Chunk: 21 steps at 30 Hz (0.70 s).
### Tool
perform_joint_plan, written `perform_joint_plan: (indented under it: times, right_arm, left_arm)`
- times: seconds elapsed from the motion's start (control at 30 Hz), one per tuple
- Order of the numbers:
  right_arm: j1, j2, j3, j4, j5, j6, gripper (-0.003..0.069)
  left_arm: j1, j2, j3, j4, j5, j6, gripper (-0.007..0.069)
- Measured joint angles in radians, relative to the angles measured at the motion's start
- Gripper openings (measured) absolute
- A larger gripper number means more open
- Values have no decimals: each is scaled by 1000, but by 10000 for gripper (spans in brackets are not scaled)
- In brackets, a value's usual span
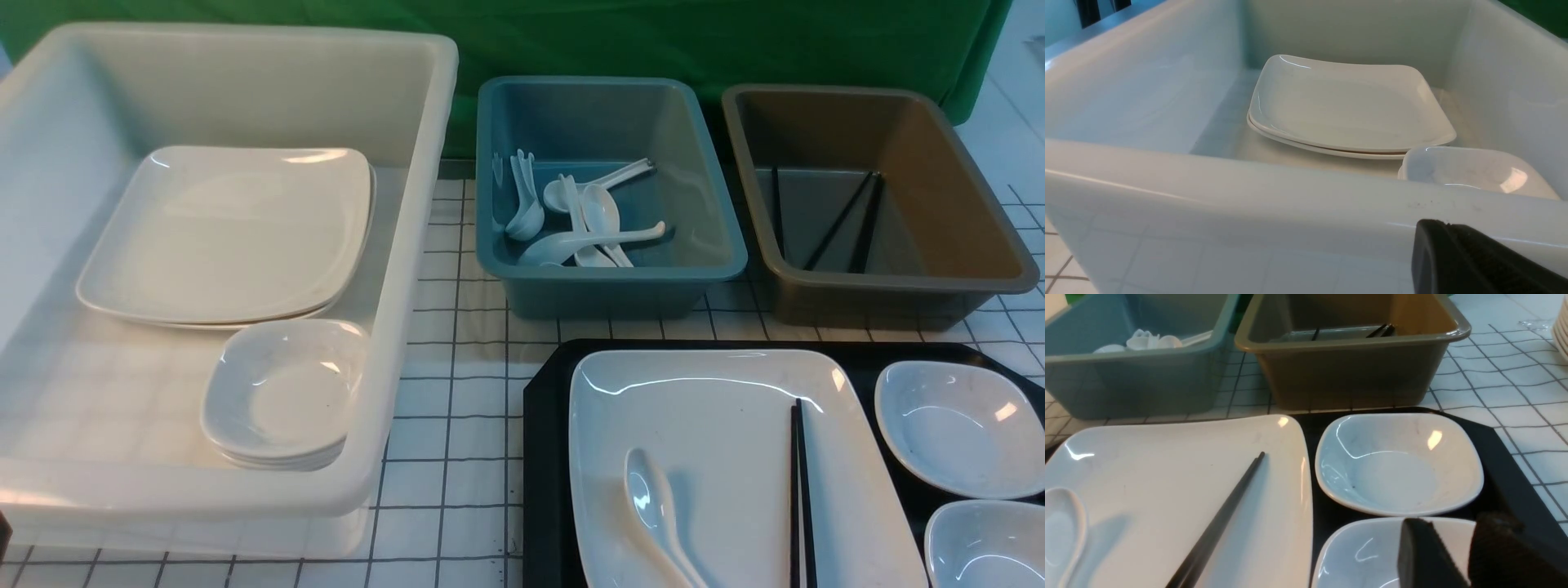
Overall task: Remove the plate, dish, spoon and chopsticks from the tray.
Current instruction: Use the right arm to grab a pair of chopsticks from the plate
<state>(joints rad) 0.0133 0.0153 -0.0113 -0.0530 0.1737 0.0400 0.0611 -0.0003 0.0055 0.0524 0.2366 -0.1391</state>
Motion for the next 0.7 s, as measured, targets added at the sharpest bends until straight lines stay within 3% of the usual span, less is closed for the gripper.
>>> perform_joint_plan:
  times: [0.13, 0.23, 0.27, 0.37, 0.7]
  right_arm:
    - [0, 0, 0, 30, -13, 29, 242]
    - [0, 0, 3, 155, -24, 169, 242]
    - [0, 0, 3, 208, -24, 285, 242]
    - [0, 0, 4, 257, -26, 430, 242]
    - [0, 0, 8, 294, -49, 505, 242]
  left_arm:
    - [0, 0, 0, 0, 0, 0, 21]
    - [0, 0, 0, 0, 0, 0, 21]
    - [0, 0, 0, 0, 0, 0, 21]
    - [0, 0, 0, 0, 0, 0, 21]
    - [0, 0, 0, 0, 0, 0, 21]
